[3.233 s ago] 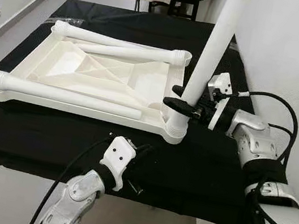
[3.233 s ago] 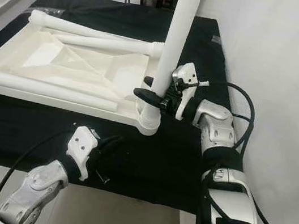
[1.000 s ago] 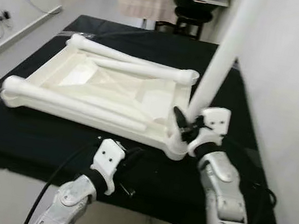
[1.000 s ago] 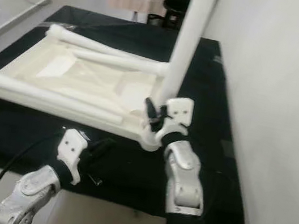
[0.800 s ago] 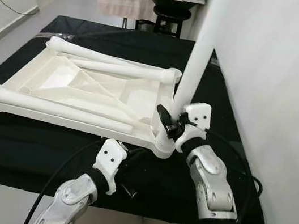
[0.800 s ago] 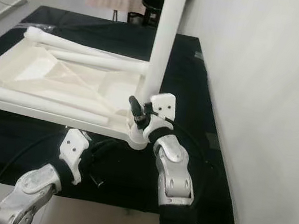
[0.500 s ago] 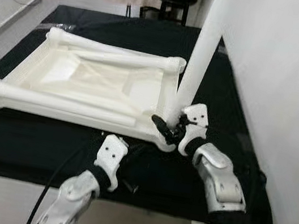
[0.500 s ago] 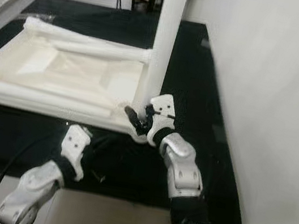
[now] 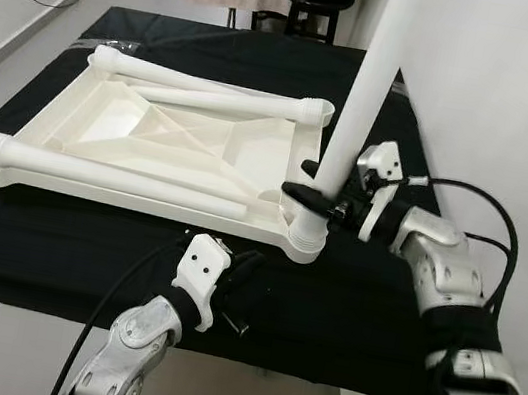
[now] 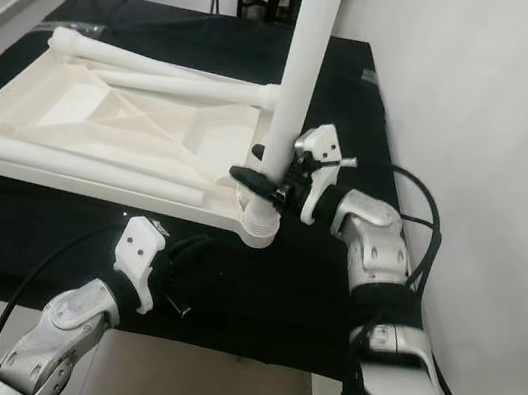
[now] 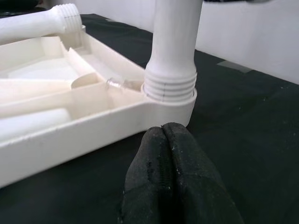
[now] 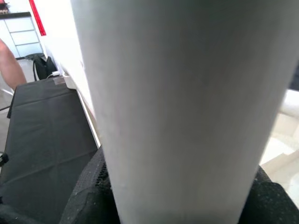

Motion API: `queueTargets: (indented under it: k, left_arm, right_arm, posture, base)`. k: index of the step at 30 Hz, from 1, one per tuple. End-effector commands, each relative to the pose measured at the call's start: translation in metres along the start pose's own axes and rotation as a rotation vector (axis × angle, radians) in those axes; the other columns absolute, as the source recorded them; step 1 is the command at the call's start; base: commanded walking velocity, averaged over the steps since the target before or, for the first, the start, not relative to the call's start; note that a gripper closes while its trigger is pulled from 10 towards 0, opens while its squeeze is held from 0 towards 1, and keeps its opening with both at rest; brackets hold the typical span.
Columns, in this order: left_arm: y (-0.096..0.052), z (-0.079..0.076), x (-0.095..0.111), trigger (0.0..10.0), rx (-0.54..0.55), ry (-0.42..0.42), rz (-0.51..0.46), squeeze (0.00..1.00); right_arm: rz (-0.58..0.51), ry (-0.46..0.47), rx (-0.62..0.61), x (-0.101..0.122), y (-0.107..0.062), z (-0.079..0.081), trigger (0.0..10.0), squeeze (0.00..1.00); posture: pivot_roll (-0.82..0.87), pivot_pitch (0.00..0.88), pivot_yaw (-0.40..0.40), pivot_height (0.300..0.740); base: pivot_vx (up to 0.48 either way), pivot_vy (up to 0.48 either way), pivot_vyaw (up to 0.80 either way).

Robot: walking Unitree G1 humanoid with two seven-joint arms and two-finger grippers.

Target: Building children table

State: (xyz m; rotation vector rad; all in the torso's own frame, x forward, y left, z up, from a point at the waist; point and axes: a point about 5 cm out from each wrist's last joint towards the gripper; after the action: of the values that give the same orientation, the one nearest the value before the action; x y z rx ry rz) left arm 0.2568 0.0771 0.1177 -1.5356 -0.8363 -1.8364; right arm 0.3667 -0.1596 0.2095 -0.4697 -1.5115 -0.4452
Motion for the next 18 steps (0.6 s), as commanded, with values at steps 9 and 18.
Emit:
queueTargets:
  k: [9, 18]
  left_arm:
    - [-0.001, -0.001, -0.003, 10.0, -0.002, -0.015, 0.005, 0.00]
    - [-0.005, -0.001, -0.002, 10.0, -0.005, -0.017, 0.005, 0.00]
  right_arm:
    - [-0.010, 0.008, -0.052, -0.008, -0.009, -0.009, 0.0, 0.00]
    - [0.039, 0.107, -0.567, -0.062, -0.017, 0.006, 0.0, 0.00]
  posture:
    - [0.04, 0.080, -0.032, 0.740]
    - [0.03, 0.108, -0.027, 0.740]
  base:
    - [0.000, 0.000, 0.00]
    - [0.000, 0.000, 0.00]
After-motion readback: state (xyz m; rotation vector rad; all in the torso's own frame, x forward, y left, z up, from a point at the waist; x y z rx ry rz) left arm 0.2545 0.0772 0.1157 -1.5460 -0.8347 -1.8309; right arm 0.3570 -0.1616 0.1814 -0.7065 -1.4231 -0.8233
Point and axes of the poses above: a point about 5 cm out from each wrist's last joint towards the gripper, its own y axis pointing out of the wrist towards the gripper, its own x axis along the axis of the wrist's last joint, z = x × y, and after that the axes turned 5 degrees about y, right-handed
